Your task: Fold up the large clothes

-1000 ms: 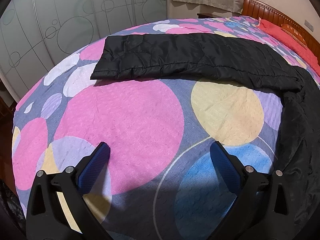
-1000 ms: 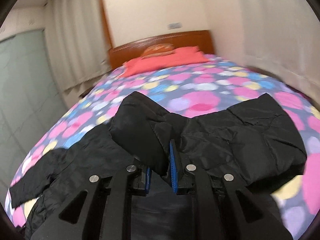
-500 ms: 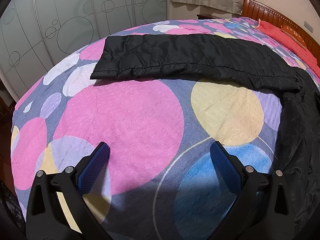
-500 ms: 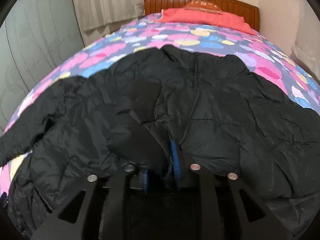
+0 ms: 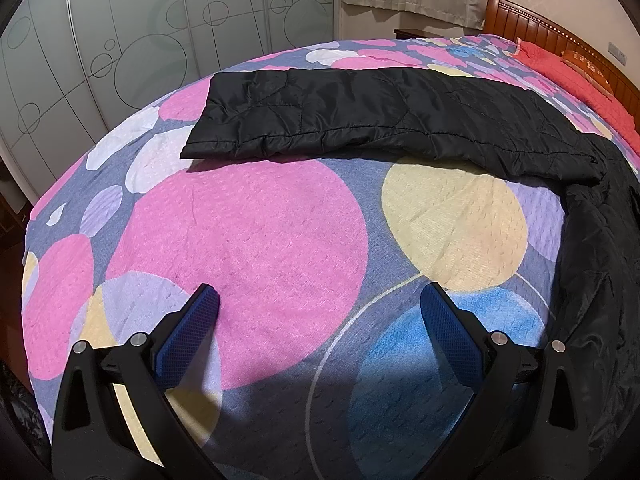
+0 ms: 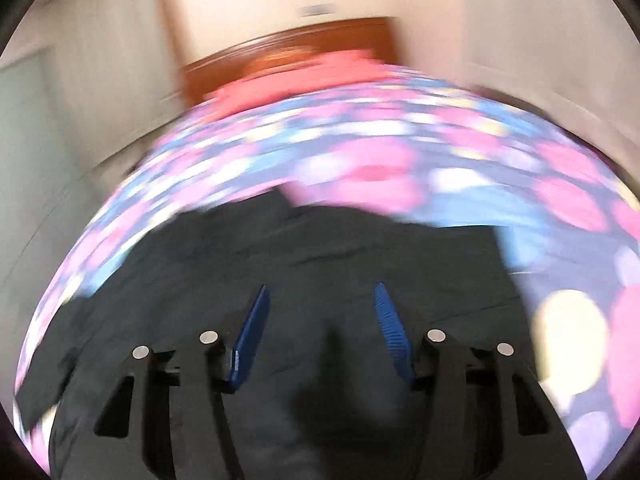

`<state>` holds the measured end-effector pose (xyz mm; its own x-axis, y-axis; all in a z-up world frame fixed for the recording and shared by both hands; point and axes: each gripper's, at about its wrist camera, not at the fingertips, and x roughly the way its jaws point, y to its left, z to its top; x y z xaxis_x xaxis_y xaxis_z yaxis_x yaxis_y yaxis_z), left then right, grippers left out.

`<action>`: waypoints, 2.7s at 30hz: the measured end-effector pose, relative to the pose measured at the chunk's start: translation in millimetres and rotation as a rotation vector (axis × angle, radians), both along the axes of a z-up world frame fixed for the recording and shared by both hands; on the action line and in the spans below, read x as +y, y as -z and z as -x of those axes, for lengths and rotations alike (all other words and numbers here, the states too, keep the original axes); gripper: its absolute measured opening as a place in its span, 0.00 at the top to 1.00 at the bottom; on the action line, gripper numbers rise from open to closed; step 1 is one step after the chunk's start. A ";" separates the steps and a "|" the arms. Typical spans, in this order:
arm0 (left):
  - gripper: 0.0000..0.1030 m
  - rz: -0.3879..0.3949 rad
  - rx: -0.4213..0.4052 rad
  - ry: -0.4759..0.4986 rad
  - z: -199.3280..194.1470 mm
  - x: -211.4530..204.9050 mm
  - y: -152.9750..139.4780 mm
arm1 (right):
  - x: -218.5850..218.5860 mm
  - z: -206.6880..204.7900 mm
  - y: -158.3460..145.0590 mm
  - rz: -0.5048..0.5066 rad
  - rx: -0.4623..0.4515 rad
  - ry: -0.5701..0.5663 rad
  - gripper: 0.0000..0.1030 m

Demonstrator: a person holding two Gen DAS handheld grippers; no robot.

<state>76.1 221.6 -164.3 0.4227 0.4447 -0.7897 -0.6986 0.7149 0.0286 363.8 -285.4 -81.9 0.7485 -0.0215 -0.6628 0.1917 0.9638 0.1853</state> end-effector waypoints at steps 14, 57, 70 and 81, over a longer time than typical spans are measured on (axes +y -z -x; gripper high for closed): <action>0.02 -0.009 0.006 -0.001 -1.4 -0.3 0.6 | 17.9 -12.4 32.5 0.135 0.105 -0.001 0.52; 0.02 0.104 -0.078 0.006 5.7 15.8 -6.3 | -11.3 48.0 74.7 0.193 0.136 0.044 0.23; 0.02 0.316 -0.448 -0.140 -8.2 126.6 -5.1 | -11.7 49.3 74.8 0.198 0.129 0.043 0.22; 0.63 0.299 -0.473 -0.217 -0.1 149.4 -10.3 | -11.1 49.2 73.5 0.206 0.129 0.047 0.22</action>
<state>76.3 371.0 -154.0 0.6833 0.3476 -0.6421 -0.7174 0.4832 -0.5019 314.5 -296.5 -155.4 0.6526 -0.1988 -0.7311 0.2468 0.9681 -0.0429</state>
